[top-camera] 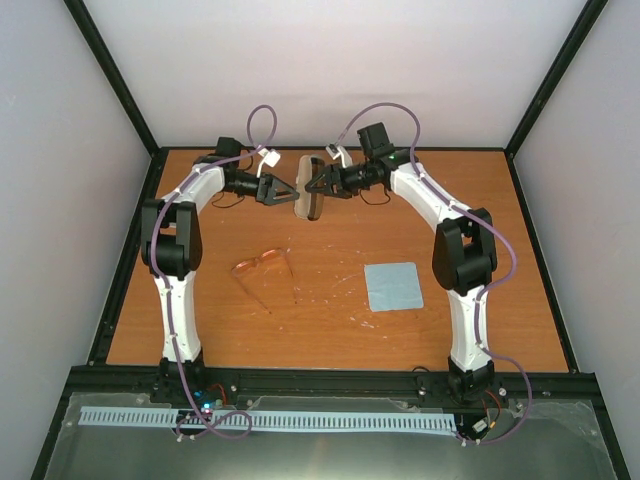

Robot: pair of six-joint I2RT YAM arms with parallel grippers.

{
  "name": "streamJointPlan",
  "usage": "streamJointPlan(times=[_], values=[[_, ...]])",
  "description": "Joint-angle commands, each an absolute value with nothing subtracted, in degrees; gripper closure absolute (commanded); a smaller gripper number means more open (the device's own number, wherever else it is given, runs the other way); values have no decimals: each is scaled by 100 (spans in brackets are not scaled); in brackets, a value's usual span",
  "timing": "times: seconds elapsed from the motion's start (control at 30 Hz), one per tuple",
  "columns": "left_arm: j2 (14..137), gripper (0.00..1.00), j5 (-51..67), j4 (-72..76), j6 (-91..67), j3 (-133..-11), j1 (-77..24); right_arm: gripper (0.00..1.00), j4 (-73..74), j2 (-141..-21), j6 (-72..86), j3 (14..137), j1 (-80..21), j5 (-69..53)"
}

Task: Organize the sunglasses
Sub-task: Open the sunglasses case at the center of the board, then place the sunglasses case at the center of the board.

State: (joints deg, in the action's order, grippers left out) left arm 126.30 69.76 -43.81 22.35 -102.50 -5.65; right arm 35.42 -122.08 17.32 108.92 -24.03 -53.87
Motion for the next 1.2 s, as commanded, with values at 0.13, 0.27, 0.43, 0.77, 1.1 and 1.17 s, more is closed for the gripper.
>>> streamJointPlan(times=[0.13, 0.27, 0.43, 0.77, 1.1, 1.17], values=[[12988, 1, 5676, -3860, 2379, -10257, -294, 95, 3728, -11401, 1821, 10749, -2540, -6774], [13051, 1, 5556, -3859, 2409, -10239, -320, 96, 3589, -11337, 1901, 10612, -2540, -6802], [13145, 1, 5434, -3879, 2452, -10245, -326, 97, 3509, -11294, 1939, 10520, -2540, -6803], [12768, 1, 5735, -3810, 2193, -10214, -268, 97, 4198, -11908, 1915, 10554, -2443, -5934], [11959, 0, 5969, -3613, 1907, -9741, -115, 97, 4450, -12837, 2037, 10578, -2076, -5487], [11893, 0, 5955, -3613, 1922, -9608, -106, 97, 4576, -13022, 1988, 10615, -2024, -5461]])
